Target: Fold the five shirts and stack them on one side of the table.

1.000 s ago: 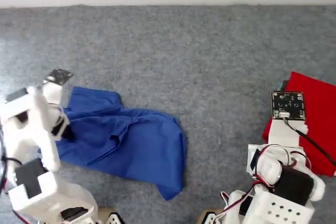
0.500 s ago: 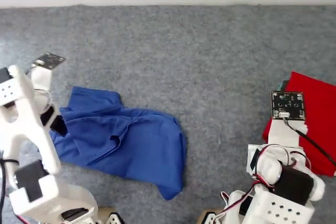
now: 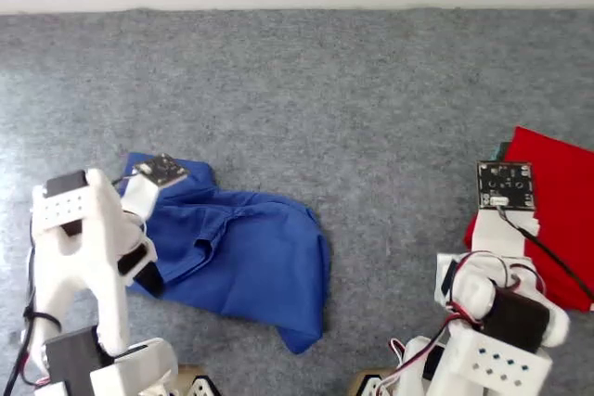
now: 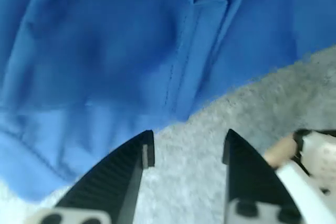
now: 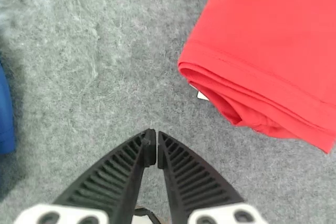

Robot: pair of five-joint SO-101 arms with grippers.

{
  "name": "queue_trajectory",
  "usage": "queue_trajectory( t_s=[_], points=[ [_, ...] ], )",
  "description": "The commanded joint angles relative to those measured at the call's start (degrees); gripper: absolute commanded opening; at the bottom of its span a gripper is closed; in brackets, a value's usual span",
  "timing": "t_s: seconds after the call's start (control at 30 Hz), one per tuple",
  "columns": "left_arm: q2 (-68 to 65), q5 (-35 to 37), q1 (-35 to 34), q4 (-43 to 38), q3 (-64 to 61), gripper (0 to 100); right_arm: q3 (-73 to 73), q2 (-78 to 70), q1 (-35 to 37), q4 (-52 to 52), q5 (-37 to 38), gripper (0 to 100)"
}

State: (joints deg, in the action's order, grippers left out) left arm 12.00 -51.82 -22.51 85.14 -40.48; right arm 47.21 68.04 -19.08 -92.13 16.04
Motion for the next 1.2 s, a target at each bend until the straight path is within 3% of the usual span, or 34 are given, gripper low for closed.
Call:
queue_trajectory(
  t_s=[0.0,0.2,0.37,1.17],
  points=[
    [1.93,-0.44,0.35,-5.01,-2.15,23,0.18,-0.48,-0.48,1.63,0.62,1.5],
    [1.76,-0.44,4.31,-6.86,-4.7,23,0.18,-0.48,-0.48,1.63,0.62,1.5],
    [1.76,2.9,7.38,-13.1,-7.43,22,0.18,-0.48,-0.48,1.54,0.62,1.5],
    [0.97,2.81,2.46,-14.15,-4.18,22,0.18,-0.48,1.98,1.54,0.62,1.5]
  ],
)
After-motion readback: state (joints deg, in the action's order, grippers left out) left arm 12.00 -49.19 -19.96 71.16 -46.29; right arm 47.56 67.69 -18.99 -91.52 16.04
